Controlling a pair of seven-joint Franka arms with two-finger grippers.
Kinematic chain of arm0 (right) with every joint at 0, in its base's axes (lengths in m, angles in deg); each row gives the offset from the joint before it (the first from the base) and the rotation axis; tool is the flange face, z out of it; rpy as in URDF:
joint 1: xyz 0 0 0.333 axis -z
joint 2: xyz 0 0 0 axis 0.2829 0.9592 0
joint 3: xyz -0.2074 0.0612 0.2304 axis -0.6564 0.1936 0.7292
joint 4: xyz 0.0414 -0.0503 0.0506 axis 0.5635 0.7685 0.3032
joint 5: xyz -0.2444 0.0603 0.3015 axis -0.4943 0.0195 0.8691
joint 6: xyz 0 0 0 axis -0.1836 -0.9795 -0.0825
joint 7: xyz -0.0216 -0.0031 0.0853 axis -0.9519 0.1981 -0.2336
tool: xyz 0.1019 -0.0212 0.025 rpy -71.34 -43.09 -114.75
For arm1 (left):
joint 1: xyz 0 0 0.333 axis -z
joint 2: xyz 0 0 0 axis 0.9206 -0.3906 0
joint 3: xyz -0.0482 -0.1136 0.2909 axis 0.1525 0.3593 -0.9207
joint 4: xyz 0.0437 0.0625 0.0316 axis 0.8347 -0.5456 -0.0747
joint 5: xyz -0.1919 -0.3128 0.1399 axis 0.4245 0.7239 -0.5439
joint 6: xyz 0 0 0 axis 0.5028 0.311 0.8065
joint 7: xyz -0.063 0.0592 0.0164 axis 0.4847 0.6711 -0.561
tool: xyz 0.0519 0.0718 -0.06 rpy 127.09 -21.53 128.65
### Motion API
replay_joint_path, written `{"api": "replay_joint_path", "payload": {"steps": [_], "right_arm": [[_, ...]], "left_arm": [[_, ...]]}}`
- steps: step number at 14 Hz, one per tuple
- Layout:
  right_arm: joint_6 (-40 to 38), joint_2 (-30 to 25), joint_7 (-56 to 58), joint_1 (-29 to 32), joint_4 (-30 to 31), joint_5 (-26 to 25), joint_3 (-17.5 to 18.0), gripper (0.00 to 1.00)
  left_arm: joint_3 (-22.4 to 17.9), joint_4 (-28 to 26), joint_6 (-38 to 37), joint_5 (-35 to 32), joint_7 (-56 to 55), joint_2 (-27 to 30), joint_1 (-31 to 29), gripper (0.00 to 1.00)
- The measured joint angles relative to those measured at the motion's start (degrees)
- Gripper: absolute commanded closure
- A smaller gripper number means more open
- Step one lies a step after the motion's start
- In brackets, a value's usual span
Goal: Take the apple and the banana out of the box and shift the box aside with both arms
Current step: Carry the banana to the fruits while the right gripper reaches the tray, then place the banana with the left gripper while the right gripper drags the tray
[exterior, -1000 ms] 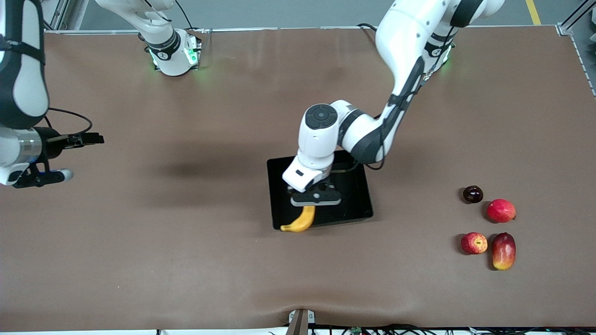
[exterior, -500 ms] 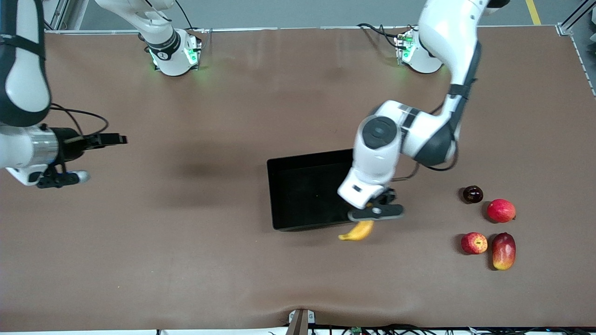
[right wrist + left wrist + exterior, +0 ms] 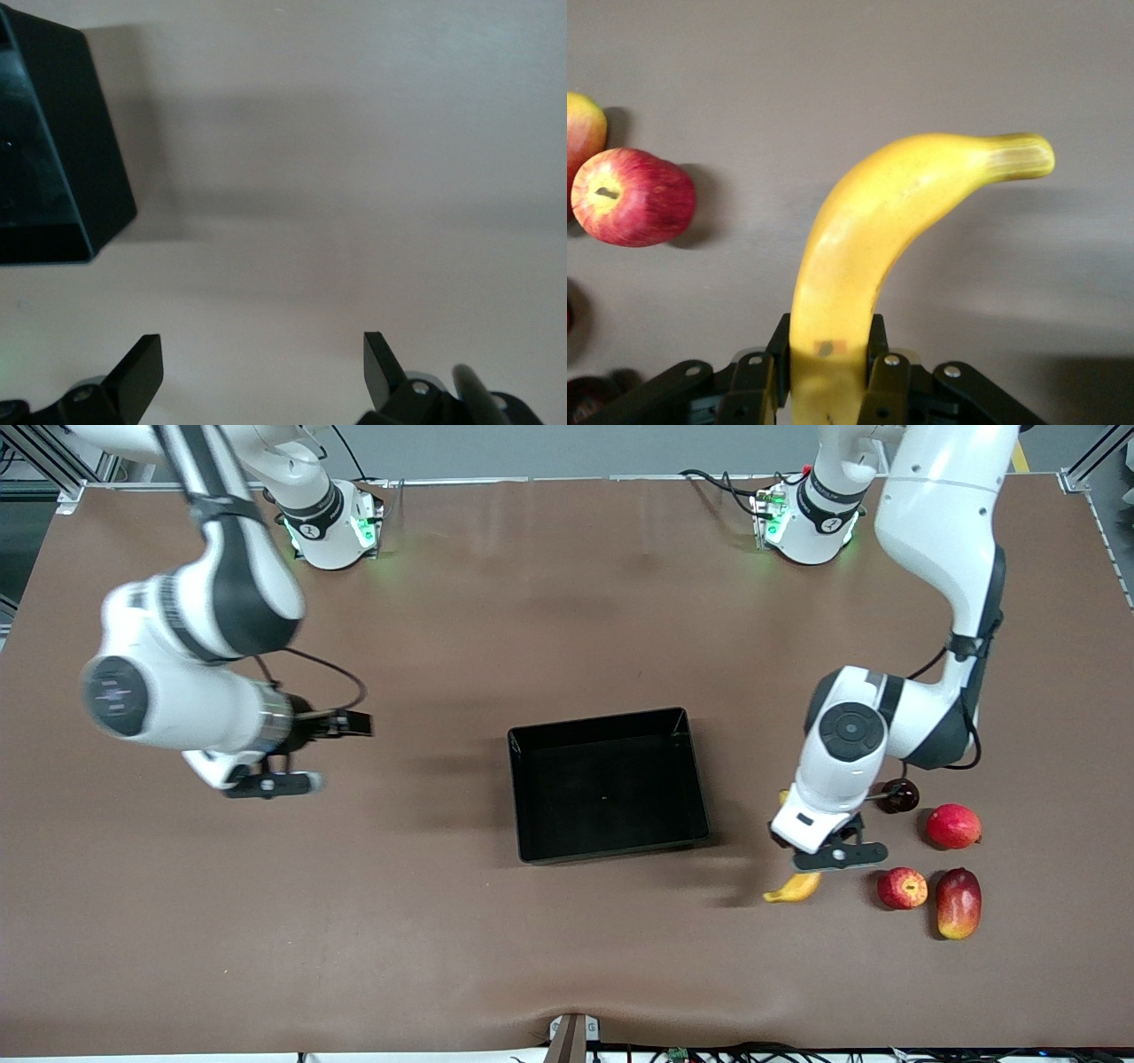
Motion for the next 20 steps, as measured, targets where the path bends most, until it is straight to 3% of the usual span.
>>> {"api": "replay_joint_path", "payload": {"steps": [6,8,9,10,11,12,16,20], "right_arm": [[23.0,9.05,-15.91,-12.98,0.8,0.02,0.12,0.0],[31.04,13.34,-19.86,-16.92,0.68,0.0,0.11,0.33],[34.63,15.33,-20.7,-18.38,0.62,-0.03,0.08,0.52],[37.19,17.06,-20.98,-19.31,0.53,-0.2,-0.01,0.79],[38.59,18.46,-21.02,-19.67,0.38,-0.58,-0.07,1.0],[38.95,19.33,-21.02,-19.67,0.21,-1.21,-0.19,1.0],[36.6,19.6,-20.98,-19.4,-0.82,-1.47,-1.07,1.0],[21.65,15.28,-17.12,-16.24,-2.76,-2.36,-2.9,1.0]], "left_arm": [[0.06,-2.95,11.55,-7.23,-0.02,-5.57,-6.84,1.0],[0.25,-2.86,13.54,-10.0,-0.04,-6.22,-8.64,1.0],[0.24,-2.8,13.56,-10.59,-0.04,-6.24,-9.09,0.81],[0.25,-2.8,13.56,-10.87,-0.04,-6.26,-9.36,0.51],[0.25,-2.78,13.57,-10.91,-0.04,-6.27,-9.49,0.05],[0.25,-2.77,13.57,-10.91,-0.05,-6.28,-9.5,0.0],[0.43,-1.84,13.78,-10.91,-0.15,-5.97,-9.49,0.0],[2.19,0.24,8.75,-10.22,-0.46,-3.16,-9.56,0.0]]}}
